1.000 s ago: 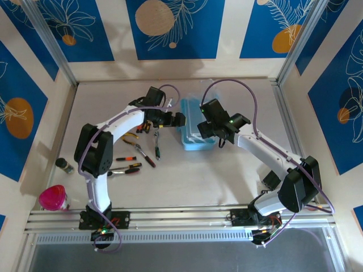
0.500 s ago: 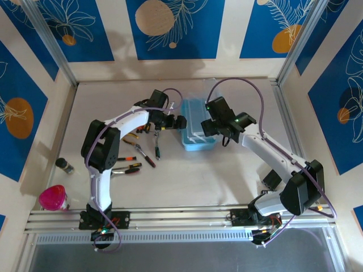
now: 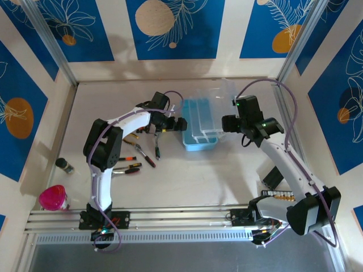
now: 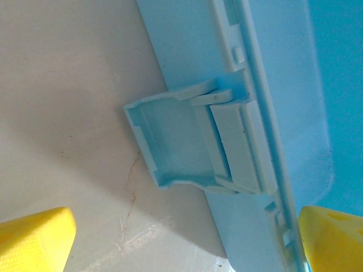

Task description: Pack the tool kit

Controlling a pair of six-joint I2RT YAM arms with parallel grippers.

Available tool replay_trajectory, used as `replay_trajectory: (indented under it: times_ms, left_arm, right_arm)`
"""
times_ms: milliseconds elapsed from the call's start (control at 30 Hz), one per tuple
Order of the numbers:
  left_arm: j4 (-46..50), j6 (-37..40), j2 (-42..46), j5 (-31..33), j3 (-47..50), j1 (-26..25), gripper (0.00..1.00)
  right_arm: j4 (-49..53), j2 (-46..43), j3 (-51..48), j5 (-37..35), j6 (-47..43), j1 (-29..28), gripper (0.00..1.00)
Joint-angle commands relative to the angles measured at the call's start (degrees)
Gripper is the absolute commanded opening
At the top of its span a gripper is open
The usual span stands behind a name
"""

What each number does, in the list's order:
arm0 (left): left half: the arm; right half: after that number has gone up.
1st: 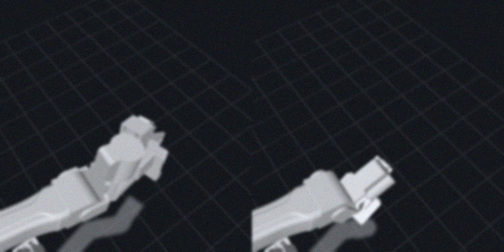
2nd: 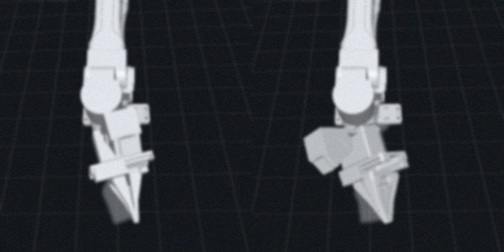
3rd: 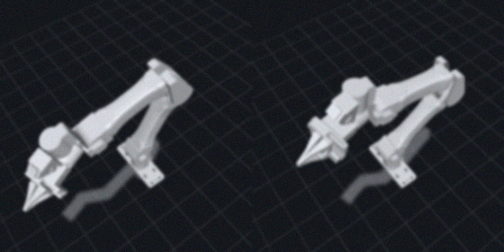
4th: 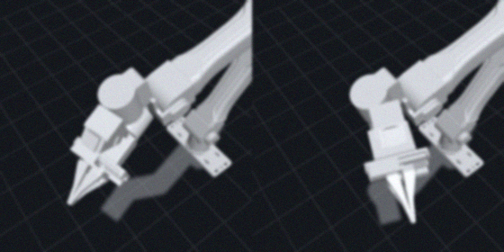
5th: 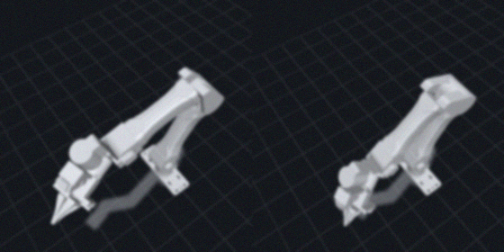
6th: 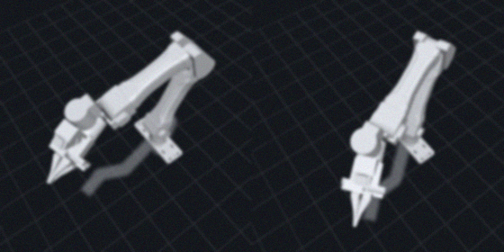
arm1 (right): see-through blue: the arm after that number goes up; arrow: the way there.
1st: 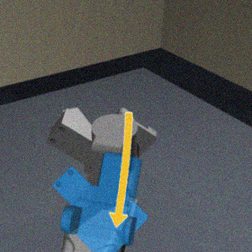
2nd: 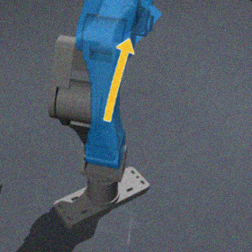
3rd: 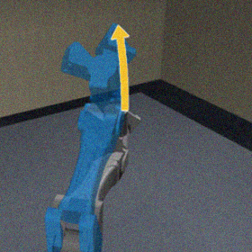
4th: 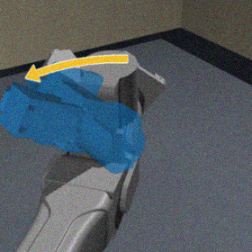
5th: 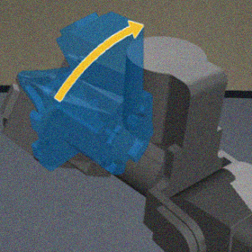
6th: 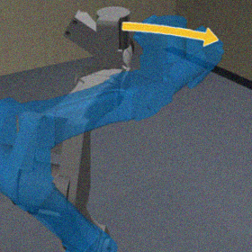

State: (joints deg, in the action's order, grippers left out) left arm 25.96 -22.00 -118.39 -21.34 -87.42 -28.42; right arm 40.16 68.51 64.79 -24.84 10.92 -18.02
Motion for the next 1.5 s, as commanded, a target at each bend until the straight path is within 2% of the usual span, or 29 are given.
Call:
replay_trajectory:
  times_ms: [0, 167, 433, 500, 633, 700, 767, 833, 967, 1133, 1367, 1467]
  left_arm:
    - [0.14, -0.08, -1.07, -1.07, -0.47, -0.66, 1.0]
    - [0.3, -0.14, -1.11, -1.16, -0.83, -0.66, 1.0]
    - [3.26, 1.5, 0.06, 0.4, -3.27, -0.66, 1.0]
    - [5.99, 2.99, 1.16, 2.16, -5.91, -0.5, 1.0]
    - [12.43, 5.93, 4.3, 5.97, -11.56, 0.45, 1.0]
    - [15.33, 5.96, 6.25, 8.51, -12.12, 1.31, 1.0]
    - [17.25, 4.78, 9.29, 11.18, -10.11, 2.31, 1.0]
    - [17.6, 1.66, 13.44, 16.8, -5.11, 3.4, 1.0]
    - [17.19, -3.57, 19.93, 23.23, 5.82, 6.97, 1.0]
    - [14.0, -12.46, 23.34, 21.05, 16.85, 14.72, 1.0]
    - [11.27, -16.16, 20.8, 20.19, 22.42, 19.05, 1.0]
    - [9.59, -16.84, 19.06, 20.58, 23.42, 20.46, 0.95]
  right_arm:
    - [-1.3, -1.33, -3.03, 8.01, 2.84, 3.28, 0.76]
    - [-6.46, -1.74, -8.31, 16.51, 6.39, 8.97, 0.65]
    - [-3.54, -2.88, -5.2, 16.05, 4.77, 9.13, 0.61]
    - [-2.05, -3.29, -3.25, 15.83, 3.49, 8.62, 0.67]
    - [1.13, -2.78, 0.66, 18.05, 1.97, 7.1, 0.97]
    - [2.07, -2.18, 1.82, 18.38, 1.66, 5.27, 0.99]
    - [2.64, -1.48, 2.61, 18.29, 1.73, 3.0, 0.99]
    - [2.45, -0.48, 2.87, 18.92, 1.73, 0.48, 0.99]
    - [1.13, 3.11, 3.44, 20.44, 1.43, -3.48, 0.99]
    - [0.71, 9.44, 6.94, 20.81, 0.27, -6.9, 0.99]
    - [0.62, 13.63, 9.43, 21.58, -0.34, -9.37, 0.99]
    - [0.4, 13.86, 8.78, 21.66, -0.19, -9.58, 0.99]
